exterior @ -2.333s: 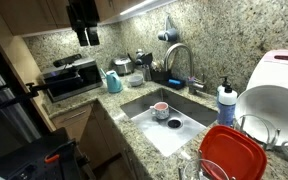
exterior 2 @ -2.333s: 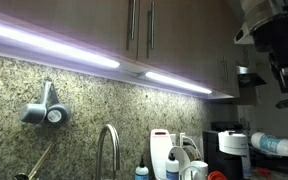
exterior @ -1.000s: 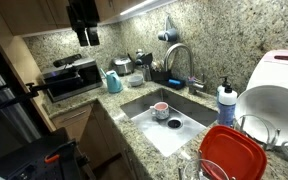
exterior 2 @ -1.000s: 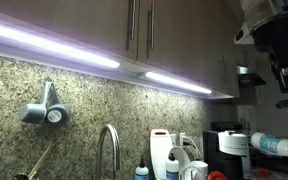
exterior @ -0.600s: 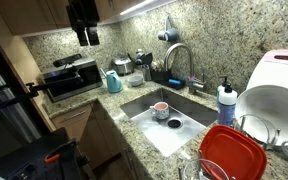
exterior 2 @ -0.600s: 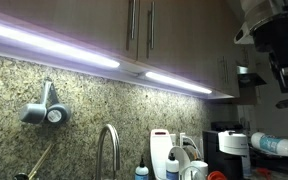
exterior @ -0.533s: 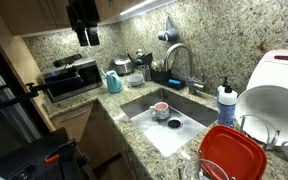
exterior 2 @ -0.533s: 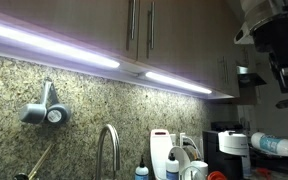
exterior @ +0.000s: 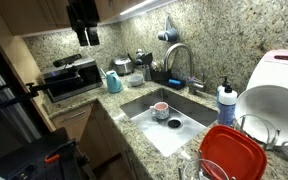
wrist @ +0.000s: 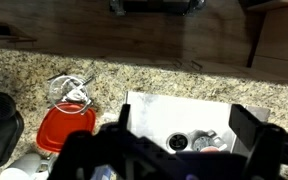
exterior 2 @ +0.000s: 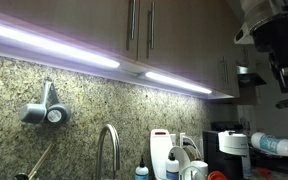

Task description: Turn the tap nozzle slightly to the left

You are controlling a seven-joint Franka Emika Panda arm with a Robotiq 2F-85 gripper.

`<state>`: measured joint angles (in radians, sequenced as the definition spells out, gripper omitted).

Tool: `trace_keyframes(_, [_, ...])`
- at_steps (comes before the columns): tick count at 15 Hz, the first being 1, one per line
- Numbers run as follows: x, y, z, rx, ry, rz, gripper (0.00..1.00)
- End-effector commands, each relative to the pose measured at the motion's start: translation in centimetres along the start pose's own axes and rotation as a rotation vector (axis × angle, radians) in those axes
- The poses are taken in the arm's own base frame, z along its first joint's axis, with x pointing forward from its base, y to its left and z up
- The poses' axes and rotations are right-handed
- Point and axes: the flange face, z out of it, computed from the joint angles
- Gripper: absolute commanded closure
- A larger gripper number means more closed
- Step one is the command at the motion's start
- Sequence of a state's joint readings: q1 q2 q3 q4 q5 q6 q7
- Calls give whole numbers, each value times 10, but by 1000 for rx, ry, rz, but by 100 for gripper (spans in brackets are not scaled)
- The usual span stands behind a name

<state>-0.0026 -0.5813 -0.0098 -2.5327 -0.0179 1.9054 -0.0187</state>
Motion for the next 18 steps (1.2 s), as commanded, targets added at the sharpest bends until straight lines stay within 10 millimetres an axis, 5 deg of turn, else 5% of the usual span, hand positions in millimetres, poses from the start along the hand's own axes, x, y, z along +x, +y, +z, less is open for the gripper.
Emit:
trace_keyframes(1, [1,1,2,0,-1,1,0])
trace_keyframes(9, [21,16,61,-9,-39,48,0])
trace_keyframes(18, [55,34,136,-148,205,12,0])
